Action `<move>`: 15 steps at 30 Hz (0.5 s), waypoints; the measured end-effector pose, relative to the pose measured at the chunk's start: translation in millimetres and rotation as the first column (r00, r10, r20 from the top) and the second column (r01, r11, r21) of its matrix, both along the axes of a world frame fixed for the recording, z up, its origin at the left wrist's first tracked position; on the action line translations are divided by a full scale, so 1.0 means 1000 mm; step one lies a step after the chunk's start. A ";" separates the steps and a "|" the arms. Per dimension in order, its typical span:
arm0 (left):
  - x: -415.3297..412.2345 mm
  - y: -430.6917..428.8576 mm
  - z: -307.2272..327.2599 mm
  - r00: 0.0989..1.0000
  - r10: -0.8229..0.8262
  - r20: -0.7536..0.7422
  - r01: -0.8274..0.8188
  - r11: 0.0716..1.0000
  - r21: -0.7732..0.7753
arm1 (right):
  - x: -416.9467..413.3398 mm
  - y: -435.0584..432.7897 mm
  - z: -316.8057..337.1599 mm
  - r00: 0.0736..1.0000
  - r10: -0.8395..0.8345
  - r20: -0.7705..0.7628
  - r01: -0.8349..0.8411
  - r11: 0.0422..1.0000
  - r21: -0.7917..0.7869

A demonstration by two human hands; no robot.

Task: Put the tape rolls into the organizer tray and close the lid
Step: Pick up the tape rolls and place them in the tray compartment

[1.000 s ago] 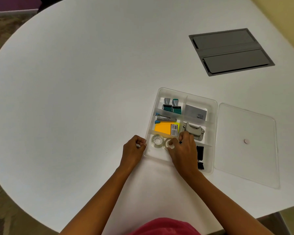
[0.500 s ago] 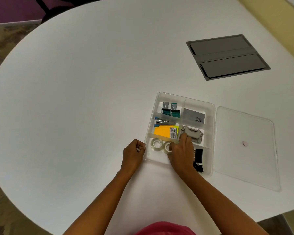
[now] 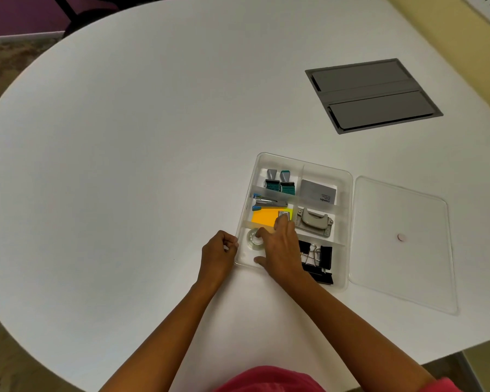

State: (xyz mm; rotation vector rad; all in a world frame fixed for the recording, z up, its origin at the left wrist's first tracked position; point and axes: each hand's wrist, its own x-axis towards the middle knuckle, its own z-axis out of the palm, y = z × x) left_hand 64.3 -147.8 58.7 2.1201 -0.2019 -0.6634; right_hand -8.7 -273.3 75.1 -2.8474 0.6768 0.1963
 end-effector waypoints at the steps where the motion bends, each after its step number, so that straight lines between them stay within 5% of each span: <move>1: 0.000 0.000 0.000 1.000 -0.002 0.000 0.002 1.000 0.006 | 0.003 0.001 -0.002 1.000 0.016 -0.024 -0.016 1.000 -0.005; 11: 0.001 0.000 0.001 1.000 -0.014 -0.009 0.014 1.000 0.020 | 0.006 -0.002 -0.013 0.995 0.031 -0.091 -0.033 0.999 -0.025; 15: 0.001 -0.001 0.002 1.000 -0.019 -0.023 0.020 1.000 0.016 | -0.003 0.000 -0.005 0.998 -0.034 0.058 0.031 0.998 0.052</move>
